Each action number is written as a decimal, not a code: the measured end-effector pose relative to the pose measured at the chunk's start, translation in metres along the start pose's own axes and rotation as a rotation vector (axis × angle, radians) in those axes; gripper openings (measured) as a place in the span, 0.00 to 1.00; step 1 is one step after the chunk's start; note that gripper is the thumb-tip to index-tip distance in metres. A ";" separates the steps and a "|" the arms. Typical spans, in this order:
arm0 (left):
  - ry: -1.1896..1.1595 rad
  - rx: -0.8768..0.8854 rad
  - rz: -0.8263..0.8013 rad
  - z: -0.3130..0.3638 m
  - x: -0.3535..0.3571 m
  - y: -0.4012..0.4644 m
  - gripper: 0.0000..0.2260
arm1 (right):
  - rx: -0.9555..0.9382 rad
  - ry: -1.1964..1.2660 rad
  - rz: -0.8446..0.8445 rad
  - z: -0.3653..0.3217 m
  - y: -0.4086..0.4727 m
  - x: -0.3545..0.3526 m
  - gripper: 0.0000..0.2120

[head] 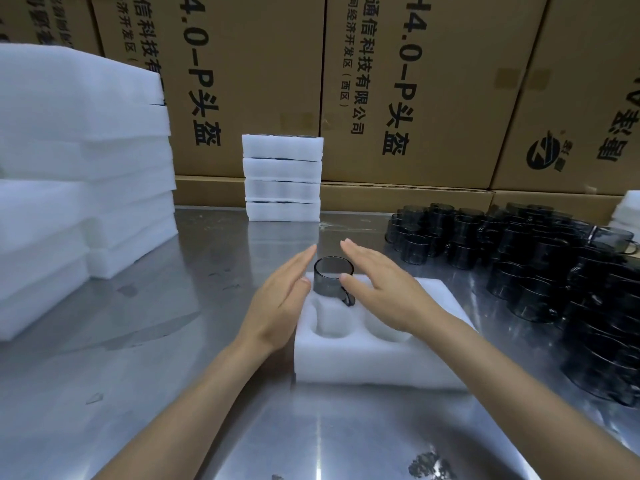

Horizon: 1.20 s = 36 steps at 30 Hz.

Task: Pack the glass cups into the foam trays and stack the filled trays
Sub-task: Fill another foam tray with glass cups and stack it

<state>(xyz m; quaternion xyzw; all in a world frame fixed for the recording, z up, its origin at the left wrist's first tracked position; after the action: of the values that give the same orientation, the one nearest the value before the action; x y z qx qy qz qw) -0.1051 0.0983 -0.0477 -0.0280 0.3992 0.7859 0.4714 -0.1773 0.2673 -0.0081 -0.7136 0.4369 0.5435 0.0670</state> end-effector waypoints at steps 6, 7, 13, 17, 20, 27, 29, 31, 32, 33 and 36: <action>0.286 0.236 -0.117 0.009 -0.009 -0.005 0.25 | -0.056 -0.039 -0.148 0.002 -0.008 0.003 0.26; 0.292 0.208 -0.145 0.008 -0.009 -0.005 0.24 | -0.048 -0.056 -0.169 0.002 -0.007 0.004 0.26; 0.319 0.110 -0.233 0.005 -0.008 -0.005 0.25 | -0.010 -0.137 -0.316 0.000 -0.004 0.003 0.25; 0.301 0.091 -0.225 0.003 -0.008 -0.007 0.24 | -0.021 -0.195 -0.322 -0.004 -0.005 0.002 0.25; 0.231 0.042 -0.238 -0.001 -0.004 -0.013 0.22 | -0.035 -0.191 -0.310 -0.005 -0.009 0.005 0.26; -0.055 -0.157 -0.187 -0.003 -0.004 -0.010 0.26 | 0.109 0.203 -0.187 0.012 0.011 -0.012 0.21; -0.127 -0.220 -0.250 -0.005 -0.004 -0.010 0.26 | 0.254 0.355 -0.038 0.039 0.025 -0.027 0.19; -0.231 -0.258 -0.283 -0.006 -0.004 -0.010 0.27 | 0.486 0.486 0.054 0.073 0.037 -0.036 0.19; -0.275 -0.267 -0.287 -0.006 -0.003 -0.010 0.28 | 0.606 0.537 0.080 0.091 0.038 -0.036 0.21; -0.304 -0.272 -0.287 -0.006 -0.003 -0.009 0.28 | 0.688 0.558 0.099 0.107 0.038 -0.033 0.22; -0.297 -0.271 -0.265 -0.009 0.000 -0.005 0.30 | 0.741 0.509 0.238 0.142 0.027 -0.015 0.22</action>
<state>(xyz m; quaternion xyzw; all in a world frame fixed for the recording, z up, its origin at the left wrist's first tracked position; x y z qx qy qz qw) -0.1039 0.0936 -0.0566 -0.0271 0.2093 0.7591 0.6158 -0.2980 0.3403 -0.0420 -0.6972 0.6830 0.1623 0.1452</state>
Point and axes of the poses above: each hand's wrist, its own y-axis towards the middle knuckle, its own x-axis out of the palm, z = x × y, the point moved 1 cm from there along y, towards the middle knuckle, and after that the axes turned 6 degrees about z, right-handed, at the moved point
